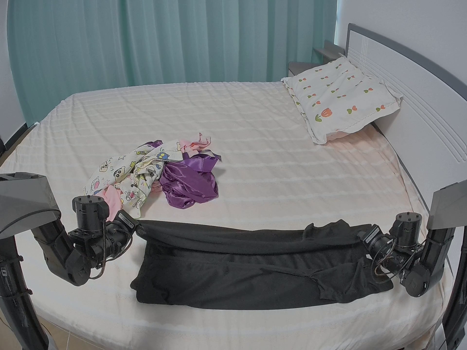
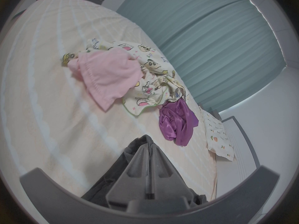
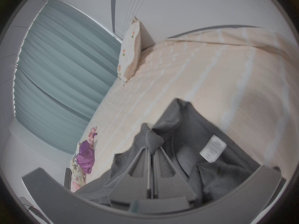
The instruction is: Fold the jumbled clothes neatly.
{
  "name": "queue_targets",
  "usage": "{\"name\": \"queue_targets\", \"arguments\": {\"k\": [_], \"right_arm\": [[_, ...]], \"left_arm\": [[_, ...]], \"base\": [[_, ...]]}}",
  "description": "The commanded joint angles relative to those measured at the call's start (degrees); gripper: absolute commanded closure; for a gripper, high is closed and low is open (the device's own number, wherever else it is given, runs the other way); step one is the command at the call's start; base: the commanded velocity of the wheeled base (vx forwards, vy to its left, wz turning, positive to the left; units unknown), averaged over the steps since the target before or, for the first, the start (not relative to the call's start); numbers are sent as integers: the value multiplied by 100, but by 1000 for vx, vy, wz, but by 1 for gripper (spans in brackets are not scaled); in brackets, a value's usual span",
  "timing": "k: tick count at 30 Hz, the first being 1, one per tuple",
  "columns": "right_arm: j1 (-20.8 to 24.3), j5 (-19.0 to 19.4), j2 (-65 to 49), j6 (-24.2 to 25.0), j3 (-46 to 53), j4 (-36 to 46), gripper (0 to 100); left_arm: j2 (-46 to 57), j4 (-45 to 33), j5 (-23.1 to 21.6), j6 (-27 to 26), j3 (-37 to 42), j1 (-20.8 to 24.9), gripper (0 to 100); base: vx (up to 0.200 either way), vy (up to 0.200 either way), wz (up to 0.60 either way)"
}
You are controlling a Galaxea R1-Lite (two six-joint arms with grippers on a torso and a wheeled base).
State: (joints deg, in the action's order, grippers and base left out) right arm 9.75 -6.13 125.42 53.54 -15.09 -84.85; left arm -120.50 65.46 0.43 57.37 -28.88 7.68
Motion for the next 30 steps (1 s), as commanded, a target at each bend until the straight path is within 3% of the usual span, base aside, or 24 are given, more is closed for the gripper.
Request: {"name": "queue_targets", "arguments": {"k": [1, 8, 15, 18, 30], "right_arm": [[-175, -2, -96, -213, -697, 38, 100], [-562, -28, -439, -204, -1303, -76, 100], [-527, 7, -88, -221, -811, -137, 100], [-430, 16, 290, -274, -213, -507, 100], [-123, -46, 326, -292, 542, -489, 100]], "left_arm": [[88, -16, 28, -314, -461, -3, 100], [97, 2, 423, -288, -1120, -12, 100], [-122, 2, 423, -296, -1023, -3, 100], [-254, 10, 406, -288, -698, -12, 100], [-474, 696, 353, -358, 172, -3, 100]], "base": [[0, 0, 0], [0, 0, 0], [0, 0, 0], [0, 0, 0], [0, 0, 0]]}}
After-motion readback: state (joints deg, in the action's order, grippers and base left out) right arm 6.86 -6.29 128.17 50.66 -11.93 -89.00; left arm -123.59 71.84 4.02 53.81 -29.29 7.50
